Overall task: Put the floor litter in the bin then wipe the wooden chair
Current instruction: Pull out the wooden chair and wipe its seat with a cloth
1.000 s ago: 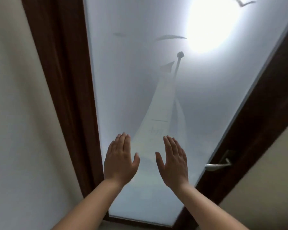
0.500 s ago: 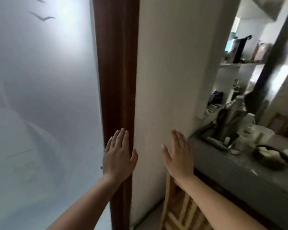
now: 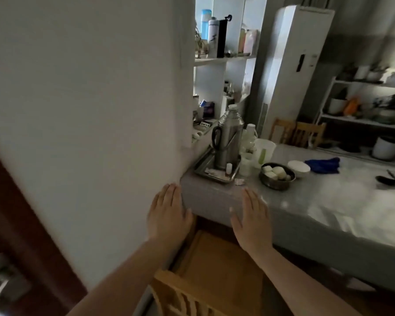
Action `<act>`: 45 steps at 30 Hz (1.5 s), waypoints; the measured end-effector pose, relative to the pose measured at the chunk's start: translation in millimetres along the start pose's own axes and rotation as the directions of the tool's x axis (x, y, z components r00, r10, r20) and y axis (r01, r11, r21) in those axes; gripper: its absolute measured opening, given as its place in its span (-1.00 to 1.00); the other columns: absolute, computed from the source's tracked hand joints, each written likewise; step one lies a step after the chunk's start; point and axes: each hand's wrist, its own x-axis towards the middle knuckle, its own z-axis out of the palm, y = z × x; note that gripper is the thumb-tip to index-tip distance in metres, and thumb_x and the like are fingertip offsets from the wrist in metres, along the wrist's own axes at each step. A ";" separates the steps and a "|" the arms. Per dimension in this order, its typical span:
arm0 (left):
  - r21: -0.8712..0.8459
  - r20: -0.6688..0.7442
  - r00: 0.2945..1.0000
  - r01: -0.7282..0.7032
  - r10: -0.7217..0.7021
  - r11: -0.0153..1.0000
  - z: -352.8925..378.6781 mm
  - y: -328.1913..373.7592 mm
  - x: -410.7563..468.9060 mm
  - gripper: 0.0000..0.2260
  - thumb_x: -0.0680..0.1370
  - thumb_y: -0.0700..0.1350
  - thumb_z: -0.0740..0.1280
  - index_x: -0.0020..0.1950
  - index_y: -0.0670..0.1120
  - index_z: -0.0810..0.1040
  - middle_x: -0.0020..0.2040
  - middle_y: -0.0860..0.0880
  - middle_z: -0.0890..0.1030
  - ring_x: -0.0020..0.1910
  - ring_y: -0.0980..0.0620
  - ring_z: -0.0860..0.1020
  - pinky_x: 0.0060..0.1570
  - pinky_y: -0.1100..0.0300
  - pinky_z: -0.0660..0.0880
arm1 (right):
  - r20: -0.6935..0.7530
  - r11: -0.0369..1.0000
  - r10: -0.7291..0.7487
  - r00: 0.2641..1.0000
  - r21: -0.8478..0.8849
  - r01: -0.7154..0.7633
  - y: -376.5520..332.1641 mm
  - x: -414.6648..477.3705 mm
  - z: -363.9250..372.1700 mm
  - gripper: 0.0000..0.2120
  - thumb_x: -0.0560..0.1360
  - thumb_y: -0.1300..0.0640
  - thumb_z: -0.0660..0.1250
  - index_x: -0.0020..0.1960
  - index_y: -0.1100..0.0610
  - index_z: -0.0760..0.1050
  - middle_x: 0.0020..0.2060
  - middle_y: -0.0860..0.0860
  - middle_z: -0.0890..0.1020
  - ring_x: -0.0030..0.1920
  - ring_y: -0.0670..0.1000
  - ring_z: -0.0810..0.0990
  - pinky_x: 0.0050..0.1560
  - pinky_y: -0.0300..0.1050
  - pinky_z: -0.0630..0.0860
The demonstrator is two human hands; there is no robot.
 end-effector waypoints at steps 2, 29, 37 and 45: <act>0.003 0.074 0.997 -0.006 0.005 1.000 25.5 0.4 14.1 -0.34 0.52 0.17 -0.06 0.54 -0.16 0.08 0.56 -0.11 0.16 0.54 -0.03 0.10 0.46 0.12 -0.10 | 0.015 0.998 0.061 0.998 -0.002 -0.061 17.7 0.9 11.9 -0.38 0.55 -0.21 -0.06 0.50 0.11 0.09 0.50 0.07 0.20 0.51 0.05 0.09 0.48 0.02 0.00; -0.214 0.922 0.253 -0.300 0.294 0.930 111.9 -18.4 32.4 -0.39 0.49 0.38 0.10 0.30 -0.03 0.45 0.15 -0.01 0.58 0.02 0.02 0.55 0.04 0.07 0.52 | 0.669 0.799 0.503 0.548 -0.118 -0.589 29.2 -90.7 39.6 -0.30 0.51 -0.27 0.11 0.53 -0.03 -0.03 0.53 -0.05 0.11 0.51 -0.01 0.07 0.49 0.04 0.09; -0.168 0.985 -0.061 -0.158 0.160 0.973 125.1 -26.1 27.6 -0.53 0.47 0.40 0.11 0.20 0.16 0.49 0.22 0.04 0.54 0.09 0.05 0.50 0.03 0.17 0.42 | 0.873 0.776 0.416 0.255 -0.195 -0.600 34.7 -84.7 41.3 -0.46 0.50 -0.25 0.16 0.38 0.00 0.27 0.35 0.00 0.41 0.27 0.02 0.43 0.23 -0.07 0.40; -0.107 0.993 -0.079 -0.211 0.092 0.972 125.5 -36.6 15.6 -0.24 0.34 0.55 -0.09 0.50 0.30 0.05 0.50 -0.01 0.32 0.36 -0.04 0.40 0.29 0.09 0.34 | 0.952 0.825 0.304 0.029 -0.248 -0.509 33.0 -69.4 37.2 -0.52 0.54 -0.31 -0.07 -0.34 -0.02 0.29 -0.40 -0.03 0.43 -0.35 -0.08 0.42 -0.33 -0.22 0.28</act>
